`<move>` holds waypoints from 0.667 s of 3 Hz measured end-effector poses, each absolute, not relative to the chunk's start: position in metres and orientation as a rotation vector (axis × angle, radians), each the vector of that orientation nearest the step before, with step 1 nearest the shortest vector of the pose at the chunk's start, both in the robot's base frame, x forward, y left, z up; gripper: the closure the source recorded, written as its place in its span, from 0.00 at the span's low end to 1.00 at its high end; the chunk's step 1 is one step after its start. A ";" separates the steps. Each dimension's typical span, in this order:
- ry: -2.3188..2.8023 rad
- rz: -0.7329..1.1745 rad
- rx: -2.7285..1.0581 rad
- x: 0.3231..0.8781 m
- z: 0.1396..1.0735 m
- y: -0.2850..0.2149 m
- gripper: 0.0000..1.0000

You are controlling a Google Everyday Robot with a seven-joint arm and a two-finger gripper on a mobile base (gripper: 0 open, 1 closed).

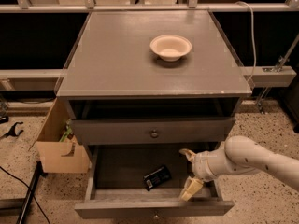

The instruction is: Pick rxbar blueberry from middle drawer and place on counter

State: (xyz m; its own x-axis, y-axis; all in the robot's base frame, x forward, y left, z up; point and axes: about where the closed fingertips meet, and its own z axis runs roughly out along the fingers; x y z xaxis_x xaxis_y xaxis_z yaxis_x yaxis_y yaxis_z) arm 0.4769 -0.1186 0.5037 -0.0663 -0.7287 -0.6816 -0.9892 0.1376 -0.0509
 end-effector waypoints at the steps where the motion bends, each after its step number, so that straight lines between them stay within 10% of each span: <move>1: 1.800 0.631 -1.632 0.490 0.477 -0.106 0.00; 2: 1.800 0.631 -1.632 0.490 0.477 -0.106 0.00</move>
Offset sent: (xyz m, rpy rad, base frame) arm 0.0131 0.0113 -0.0231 0.0453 -0.0165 0.0170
